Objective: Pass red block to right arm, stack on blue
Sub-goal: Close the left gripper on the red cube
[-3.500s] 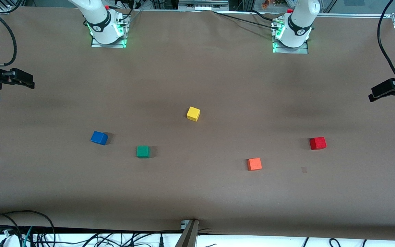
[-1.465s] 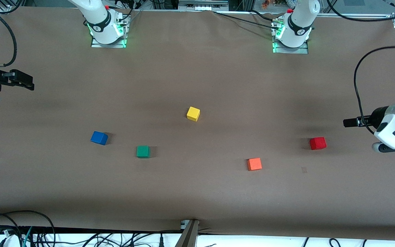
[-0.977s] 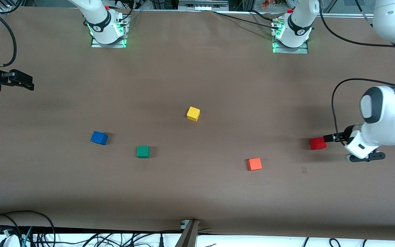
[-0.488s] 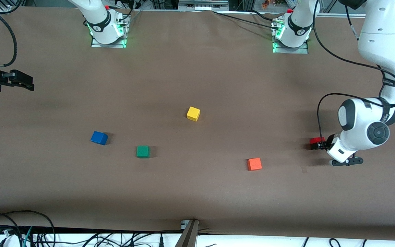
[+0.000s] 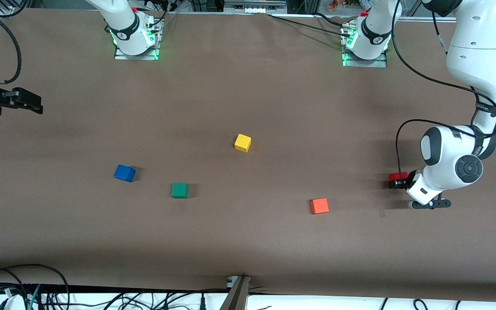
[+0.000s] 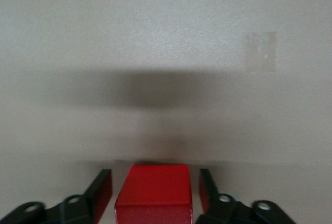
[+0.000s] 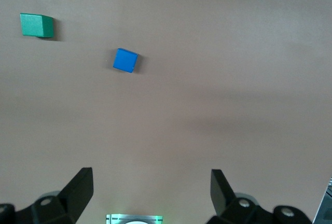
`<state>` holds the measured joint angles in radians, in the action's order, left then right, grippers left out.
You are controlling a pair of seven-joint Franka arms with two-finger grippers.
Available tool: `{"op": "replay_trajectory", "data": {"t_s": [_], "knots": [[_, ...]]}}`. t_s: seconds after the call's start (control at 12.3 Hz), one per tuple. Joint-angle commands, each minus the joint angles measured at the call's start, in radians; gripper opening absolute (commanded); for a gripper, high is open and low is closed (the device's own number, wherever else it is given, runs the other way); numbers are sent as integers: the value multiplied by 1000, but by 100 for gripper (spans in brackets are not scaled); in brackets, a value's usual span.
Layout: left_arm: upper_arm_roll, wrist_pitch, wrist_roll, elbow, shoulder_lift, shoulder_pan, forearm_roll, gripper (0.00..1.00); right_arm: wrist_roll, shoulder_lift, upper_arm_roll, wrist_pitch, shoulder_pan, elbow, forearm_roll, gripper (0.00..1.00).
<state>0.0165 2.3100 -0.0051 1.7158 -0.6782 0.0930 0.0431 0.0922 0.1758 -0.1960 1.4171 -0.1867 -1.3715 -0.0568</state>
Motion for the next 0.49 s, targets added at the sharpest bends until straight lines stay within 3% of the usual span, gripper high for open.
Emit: {"op": "replay_trajectory", "data": {"t_s": [0.0, 0.41], "knots": [[2, -32, 42, -9, 25, -2, 9, 0, 4, 2, 0, 0, 3, 11, -1, 100], [39, -181, 91, -71, 74, -6, 11, 0, -6, 1, 0, 16, 3, 11, -1, 100]]}}
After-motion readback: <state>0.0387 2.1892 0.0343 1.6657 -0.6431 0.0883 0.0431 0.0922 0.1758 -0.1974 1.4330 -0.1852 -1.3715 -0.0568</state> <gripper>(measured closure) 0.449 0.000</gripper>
